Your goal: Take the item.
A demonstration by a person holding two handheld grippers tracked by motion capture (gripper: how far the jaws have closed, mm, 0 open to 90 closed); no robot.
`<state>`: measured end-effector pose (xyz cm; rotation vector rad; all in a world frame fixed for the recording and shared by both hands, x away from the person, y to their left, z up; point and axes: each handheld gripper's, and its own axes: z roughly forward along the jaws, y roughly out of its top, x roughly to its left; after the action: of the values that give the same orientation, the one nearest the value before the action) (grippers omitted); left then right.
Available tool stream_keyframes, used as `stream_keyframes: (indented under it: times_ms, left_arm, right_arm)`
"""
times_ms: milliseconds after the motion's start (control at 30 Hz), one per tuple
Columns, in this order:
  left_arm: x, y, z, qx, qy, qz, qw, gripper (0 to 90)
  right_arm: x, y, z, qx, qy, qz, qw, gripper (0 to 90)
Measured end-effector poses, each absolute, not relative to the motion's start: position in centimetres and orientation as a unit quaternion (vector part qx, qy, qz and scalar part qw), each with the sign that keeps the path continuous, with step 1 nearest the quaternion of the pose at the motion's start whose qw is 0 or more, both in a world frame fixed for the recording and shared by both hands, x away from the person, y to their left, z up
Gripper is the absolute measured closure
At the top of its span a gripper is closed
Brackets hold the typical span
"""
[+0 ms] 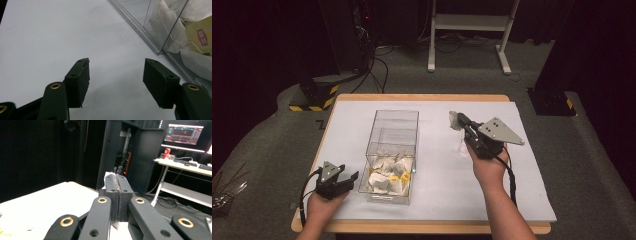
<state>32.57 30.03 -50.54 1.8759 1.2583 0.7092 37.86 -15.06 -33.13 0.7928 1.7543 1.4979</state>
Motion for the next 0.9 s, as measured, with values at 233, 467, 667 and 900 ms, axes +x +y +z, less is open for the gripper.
stream_keyframes:
  times_ms: [233,467,667,900]
  left_arm:
    - [32.6,30.0,-50.6,0.734,0.493,0.276,0.376,38.3]
    - [32.6,30.0,-50.6,0.735,0.494,0.272,0.377,38.4]
    - [32.6,30.0,-50.6,0.735,0.492,0.274,0.378,38.5]
    - [32.6,30.0,-50.6,0.736,0.492,0.273,0.376,38.6]
  right_arm:
    - [39.2,-15.7,-33.3,0.319,0.675,0.565,0.352,89.6]
    - [40.1,-16.4,-33.5,0.333,0.676,0.552,0.356,89.5]
    - [40.7,-16.8,-33.7,0.341,0.676,0.545,0.36,89.5]
    - [41.6,-17.3,-34.0,0.35,0.677,0.535,0.365,89.5]
